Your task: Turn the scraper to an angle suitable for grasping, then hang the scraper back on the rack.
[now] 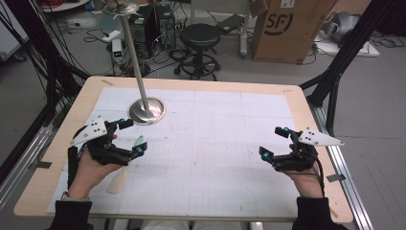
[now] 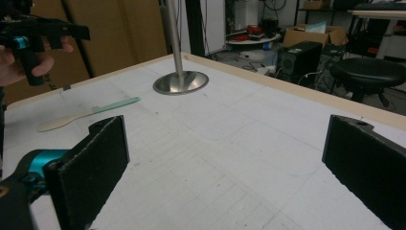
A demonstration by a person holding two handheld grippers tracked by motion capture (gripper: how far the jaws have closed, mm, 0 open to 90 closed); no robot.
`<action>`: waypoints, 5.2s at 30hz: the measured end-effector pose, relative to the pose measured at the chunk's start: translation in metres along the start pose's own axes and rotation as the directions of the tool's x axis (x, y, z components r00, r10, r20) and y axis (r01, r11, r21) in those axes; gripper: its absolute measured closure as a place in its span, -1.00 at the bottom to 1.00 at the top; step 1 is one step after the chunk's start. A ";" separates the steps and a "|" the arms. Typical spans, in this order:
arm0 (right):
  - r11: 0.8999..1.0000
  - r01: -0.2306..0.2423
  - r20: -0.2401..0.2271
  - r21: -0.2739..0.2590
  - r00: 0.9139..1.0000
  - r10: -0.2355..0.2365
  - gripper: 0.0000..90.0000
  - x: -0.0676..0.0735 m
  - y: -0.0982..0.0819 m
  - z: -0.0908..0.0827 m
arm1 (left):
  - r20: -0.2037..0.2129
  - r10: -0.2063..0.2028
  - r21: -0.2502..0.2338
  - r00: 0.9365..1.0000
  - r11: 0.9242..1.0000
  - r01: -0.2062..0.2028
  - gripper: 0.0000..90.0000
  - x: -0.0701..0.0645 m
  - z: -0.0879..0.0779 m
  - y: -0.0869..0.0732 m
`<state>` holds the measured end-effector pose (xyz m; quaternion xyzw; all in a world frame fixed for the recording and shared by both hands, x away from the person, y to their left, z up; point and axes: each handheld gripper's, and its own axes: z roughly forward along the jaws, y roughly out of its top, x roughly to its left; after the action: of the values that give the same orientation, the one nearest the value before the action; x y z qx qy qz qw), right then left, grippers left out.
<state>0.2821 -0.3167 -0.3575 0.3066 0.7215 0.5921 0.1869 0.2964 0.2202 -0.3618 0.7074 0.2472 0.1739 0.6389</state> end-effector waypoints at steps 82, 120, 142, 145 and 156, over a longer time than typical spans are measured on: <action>0.997 -0.019 0.021 0.077 1.000 0.017 -0.98 0.003 -0.020 -0.014 | 0.224 0.041 0.532 0.974 0.832 -0.158 1.00 0.001 0.055 -0.078; 0.995 -0.027 -0.004 0.093 1.000 0.028 -0.98 0.000 -0.018 0.000 | 0.165 0.165 0.452 0.972 0.864 -0.223 -0.55 -0.012 0.012 -0.017; 0.996 -0.036 -0.011 0.086 0.999 0.037 -0.98 0.001 -0.019 -0.005 | 0.296 0.109 0.667 0.949 0.687 -0.287 -0.35 -0.007 0.033 -0.023; 0.996 -0.035 -0.011 0.088 0.999 0.036 -0.98 0.001 -0.019 -0.005 | 0.309 0.143 0.706 0.940 0.628 -0.327 -0.30 -0.008 0.032 -0.026; 0.994 -0.022 -0.043 0.110 0.999 0.027 -0.98 0.003 -0.019 0.002 | 0.327 0.152 0.823 0.933 0.440 -0.360 0.22 -0.015 0.033 -0.036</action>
<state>0.2772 -0.3152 -0.3766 0.3119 0.7531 0.5605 0.1463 0.2984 0.1865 -0.4010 0.9751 0.1231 0.0454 0.1786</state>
